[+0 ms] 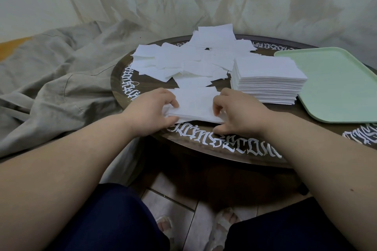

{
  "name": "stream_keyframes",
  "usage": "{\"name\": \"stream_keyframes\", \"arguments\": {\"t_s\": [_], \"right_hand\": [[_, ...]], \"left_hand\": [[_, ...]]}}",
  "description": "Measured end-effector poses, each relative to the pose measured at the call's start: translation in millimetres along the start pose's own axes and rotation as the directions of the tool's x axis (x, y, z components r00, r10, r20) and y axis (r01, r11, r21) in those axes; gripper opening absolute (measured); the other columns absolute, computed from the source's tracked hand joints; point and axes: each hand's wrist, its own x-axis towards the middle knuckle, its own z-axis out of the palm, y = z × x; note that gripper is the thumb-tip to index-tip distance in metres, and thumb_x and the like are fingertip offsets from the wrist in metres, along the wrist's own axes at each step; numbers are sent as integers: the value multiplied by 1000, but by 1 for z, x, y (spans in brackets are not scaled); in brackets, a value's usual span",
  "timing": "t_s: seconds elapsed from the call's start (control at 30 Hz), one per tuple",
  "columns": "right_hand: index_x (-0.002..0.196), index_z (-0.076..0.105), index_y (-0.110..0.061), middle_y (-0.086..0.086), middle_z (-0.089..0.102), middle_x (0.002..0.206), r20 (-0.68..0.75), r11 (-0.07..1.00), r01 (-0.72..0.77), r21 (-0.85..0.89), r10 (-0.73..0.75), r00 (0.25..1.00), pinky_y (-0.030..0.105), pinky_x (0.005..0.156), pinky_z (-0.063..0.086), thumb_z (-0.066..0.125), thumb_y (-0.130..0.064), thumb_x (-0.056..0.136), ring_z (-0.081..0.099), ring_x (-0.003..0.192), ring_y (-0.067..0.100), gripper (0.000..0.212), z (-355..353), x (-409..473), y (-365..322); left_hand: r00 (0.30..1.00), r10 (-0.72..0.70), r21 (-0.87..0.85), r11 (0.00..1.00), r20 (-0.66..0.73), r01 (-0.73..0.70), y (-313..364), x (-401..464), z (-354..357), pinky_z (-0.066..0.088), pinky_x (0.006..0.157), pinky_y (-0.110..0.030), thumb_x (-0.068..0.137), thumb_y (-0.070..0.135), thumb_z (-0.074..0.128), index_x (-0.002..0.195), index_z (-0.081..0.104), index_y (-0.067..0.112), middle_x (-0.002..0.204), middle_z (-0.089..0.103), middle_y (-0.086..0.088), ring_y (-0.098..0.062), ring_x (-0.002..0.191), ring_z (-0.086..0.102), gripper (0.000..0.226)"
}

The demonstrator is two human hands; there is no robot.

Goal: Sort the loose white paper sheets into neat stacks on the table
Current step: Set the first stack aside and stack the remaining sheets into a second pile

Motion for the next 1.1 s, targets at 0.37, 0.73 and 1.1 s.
{"name": "stream_keyframes", "arguments": {"t_s": [0.37, 0.73, 1.1], "right_hand": [[97, 69, -20, -4, 57, 93, -156, 989, -89, 114, 107, 982, 29, 76, 41, 59, -22, 84, 56, 92, 20, 16, -12, -7, 12], [87, 74, -16, -3, 71, 86, -490, 899, -18, 437, 254, 834, 23, 79, 49, 70, -17, 82, 65, 82, 13, 7, -18, -4, 11], [93, 70, -16, -7, 58, 87, -187, 963, -98, 251, 147, 971, 24, 78, 42, 64, -17, 84, 52, 84, 9, 11, -8, -5, 9]], "left_hand": [[996, -9, -36, 999, -86, 6, 3, 0, -3, 49, 81, -31, 78, 24, 70, 88, 69, 24, 106, 64, 10, -7, 76, 58, 10], [893, -22, -199, 977, -449, -76, 10, 7, -9, 46, 79, -17, 81, 12, 70, 87, 72, 14, 89, 65, 14, -9, 77, 62, 7], [999, -31, -51, 998, -34, 29, 5, -2, -8, 49, 81, -32, 76, 13, 69, 78, 60, 21, 96, 67, 1, -14, 82, 60, 13]]}}
